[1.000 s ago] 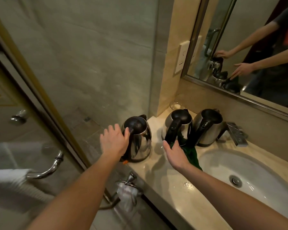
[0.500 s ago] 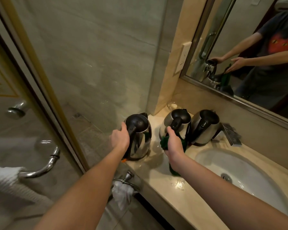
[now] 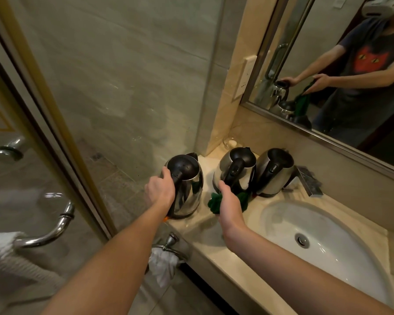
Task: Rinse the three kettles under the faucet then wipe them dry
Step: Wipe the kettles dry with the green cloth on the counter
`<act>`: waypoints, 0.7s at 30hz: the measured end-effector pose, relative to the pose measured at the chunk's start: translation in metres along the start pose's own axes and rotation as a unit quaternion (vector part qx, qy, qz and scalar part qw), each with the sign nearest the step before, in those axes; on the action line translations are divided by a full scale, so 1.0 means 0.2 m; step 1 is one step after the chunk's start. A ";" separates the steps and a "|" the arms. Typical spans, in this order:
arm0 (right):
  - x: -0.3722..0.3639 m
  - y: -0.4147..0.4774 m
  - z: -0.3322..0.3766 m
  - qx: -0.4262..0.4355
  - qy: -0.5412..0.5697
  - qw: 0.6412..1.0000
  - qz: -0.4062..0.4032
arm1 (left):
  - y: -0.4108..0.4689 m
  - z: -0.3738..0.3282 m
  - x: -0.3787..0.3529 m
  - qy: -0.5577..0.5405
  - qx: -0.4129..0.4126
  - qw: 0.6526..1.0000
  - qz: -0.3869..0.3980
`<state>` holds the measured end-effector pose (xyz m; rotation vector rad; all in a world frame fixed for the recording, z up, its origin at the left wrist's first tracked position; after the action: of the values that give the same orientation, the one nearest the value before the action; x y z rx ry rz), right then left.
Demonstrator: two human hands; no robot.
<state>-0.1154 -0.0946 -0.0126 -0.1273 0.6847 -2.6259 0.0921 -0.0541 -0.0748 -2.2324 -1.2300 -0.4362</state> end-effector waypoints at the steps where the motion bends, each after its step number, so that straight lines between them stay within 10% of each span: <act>1: -0.02 0.00 -0.01 0.005 -0.004 1.000 0.005 | 0.00 0.00 0.00 -0.003 0.000 1.000 0.003; 21: -0.39 0.12 0.15 -0.088 0.270 0.958 0.034 | -0.03 -0.02 0.02 -0.014 -0.020 0.999 -0.021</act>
<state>-0.0306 -0.0930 0.0030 0.5742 1.0772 -2.5346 0.0893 -0.0510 -0.0676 -2.2575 -1.2948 -0.4509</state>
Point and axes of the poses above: each hand's wrist, its own y-axis towards the middle knuckle, its own x-axis out of the back of the hand, z = x × y, the point moved 6 cm from there along y, towards the middle knuckle, and after that the axes turned 8 degrees about z, right-handed, at the moved point
